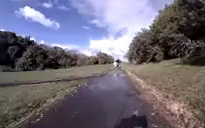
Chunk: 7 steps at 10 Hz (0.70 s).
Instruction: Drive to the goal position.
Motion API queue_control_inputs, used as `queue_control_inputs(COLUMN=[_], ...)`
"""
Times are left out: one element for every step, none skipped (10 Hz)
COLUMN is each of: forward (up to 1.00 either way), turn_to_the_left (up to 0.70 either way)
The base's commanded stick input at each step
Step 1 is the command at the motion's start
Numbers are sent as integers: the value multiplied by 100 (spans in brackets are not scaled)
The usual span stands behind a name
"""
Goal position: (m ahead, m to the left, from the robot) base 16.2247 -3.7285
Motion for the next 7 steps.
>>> queue_control_inputs(forward=[70, 70, 70, 70, 70, 70, 70], turn_to_the_left=[1, 1, 1, 1, 1, 1, 1])
